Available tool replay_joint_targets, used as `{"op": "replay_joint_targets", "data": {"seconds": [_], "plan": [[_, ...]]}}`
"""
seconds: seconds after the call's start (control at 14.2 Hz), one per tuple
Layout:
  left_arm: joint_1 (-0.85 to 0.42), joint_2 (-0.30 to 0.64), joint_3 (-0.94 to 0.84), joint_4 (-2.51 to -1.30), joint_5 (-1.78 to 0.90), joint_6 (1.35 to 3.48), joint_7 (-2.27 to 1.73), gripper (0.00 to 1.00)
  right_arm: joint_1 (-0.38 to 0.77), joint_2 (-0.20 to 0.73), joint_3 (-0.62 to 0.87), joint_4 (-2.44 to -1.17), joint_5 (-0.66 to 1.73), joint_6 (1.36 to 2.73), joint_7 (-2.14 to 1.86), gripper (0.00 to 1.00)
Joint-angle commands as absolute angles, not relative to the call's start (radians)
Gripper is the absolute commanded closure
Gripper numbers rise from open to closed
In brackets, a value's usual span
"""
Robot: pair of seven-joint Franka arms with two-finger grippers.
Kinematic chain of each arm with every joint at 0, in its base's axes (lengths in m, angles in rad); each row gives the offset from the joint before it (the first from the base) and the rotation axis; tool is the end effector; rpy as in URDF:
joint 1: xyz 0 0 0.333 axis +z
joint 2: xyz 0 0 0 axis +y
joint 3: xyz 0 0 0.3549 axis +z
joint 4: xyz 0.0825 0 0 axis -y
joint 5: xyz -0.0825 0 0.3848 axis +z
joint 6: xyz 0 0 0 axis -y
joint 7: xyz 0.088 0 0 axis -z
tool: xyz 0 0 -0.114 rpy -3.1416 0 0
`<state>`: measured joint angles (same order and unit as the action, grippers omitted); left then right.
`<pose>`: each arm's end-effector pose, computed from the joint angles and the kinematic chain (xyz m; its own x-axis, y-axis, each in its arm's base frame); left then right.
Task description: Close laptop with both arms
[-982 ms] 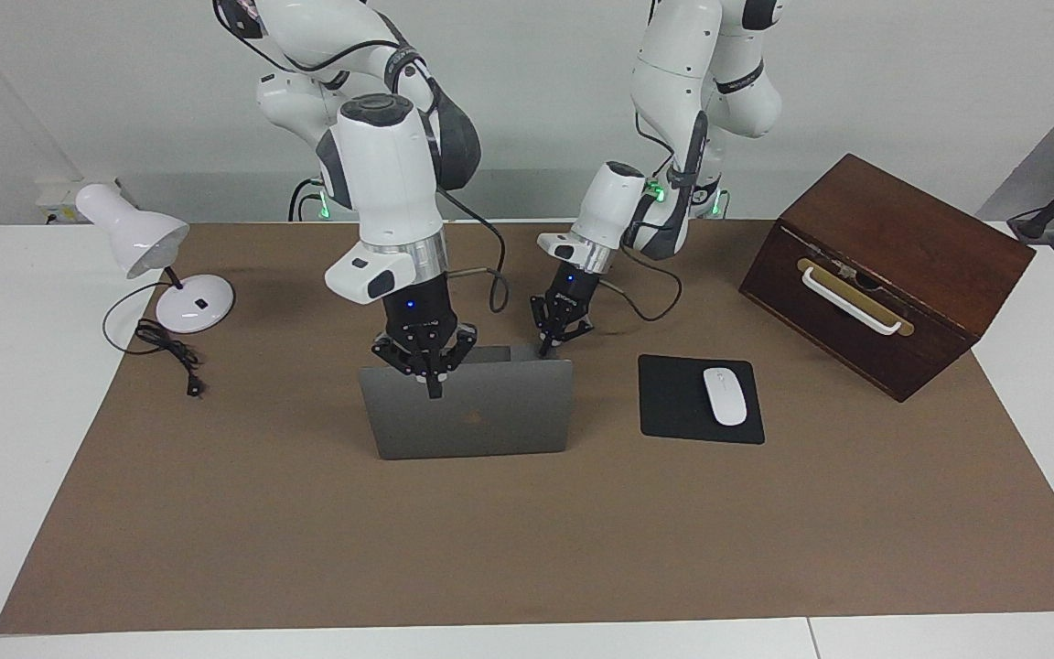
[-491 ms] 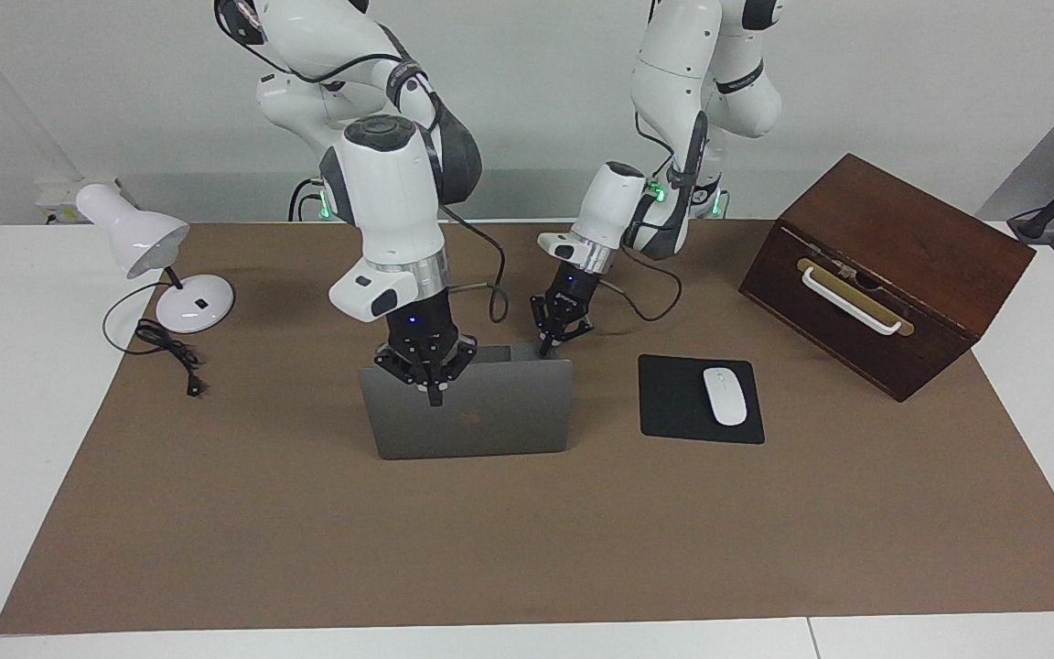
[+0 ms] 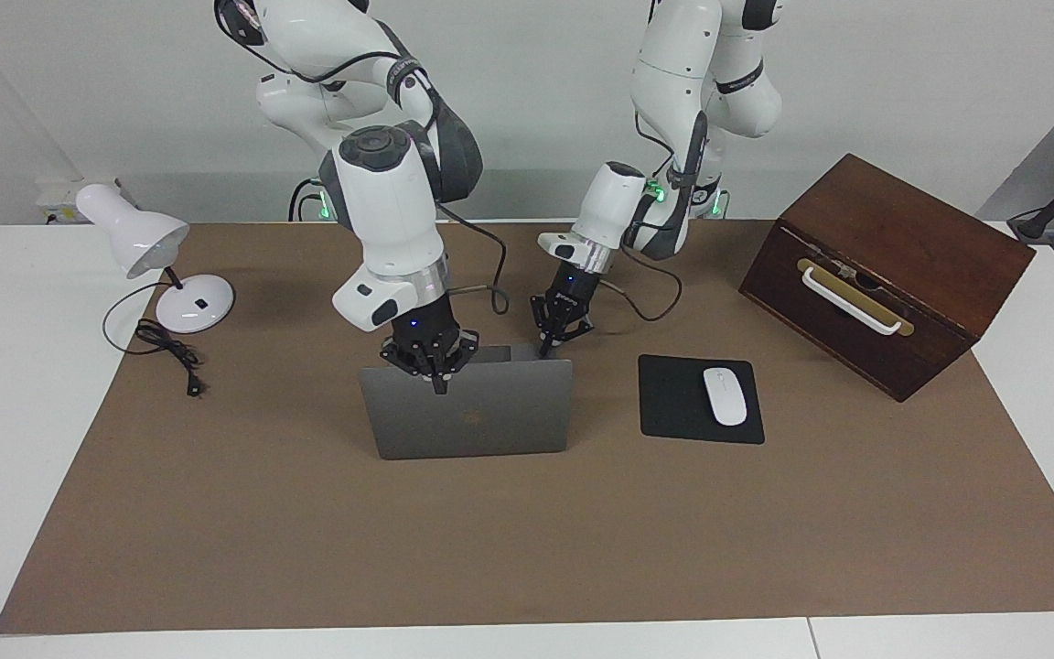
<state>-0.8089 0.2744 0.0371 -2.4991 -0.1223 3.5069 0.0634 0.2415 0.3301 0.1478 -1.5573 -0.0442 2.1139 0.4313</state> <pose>0.3914 -0.3605 0.2971 0.5619 -0.4867 0.6689 -0.6489 -0.7608 -0.0085 0.6493 0.2487 0.5113 0.9777 -0.0466 0.2049 -0.0263 -0.9946 -0.1006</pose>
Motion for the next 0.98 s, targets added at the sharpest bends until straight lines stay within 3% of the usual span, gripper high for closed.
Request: {"op": "replay_joint_targets", "data": {"seconds": [0.0,0.91], "plan": [[-0.822,0.307,0.055,-2.559,-0.133,3.504,0.087,1.00,0.230,0.336,0.155,-1.551,0.018,2.082,0.428,1.00],[-0.822,0.307,0.055,-2.559,-0.133,3.504,0.089,1.00,0.227,0.347,0.155,-1.560,0.112,1.987,0.426,1.00]]}}
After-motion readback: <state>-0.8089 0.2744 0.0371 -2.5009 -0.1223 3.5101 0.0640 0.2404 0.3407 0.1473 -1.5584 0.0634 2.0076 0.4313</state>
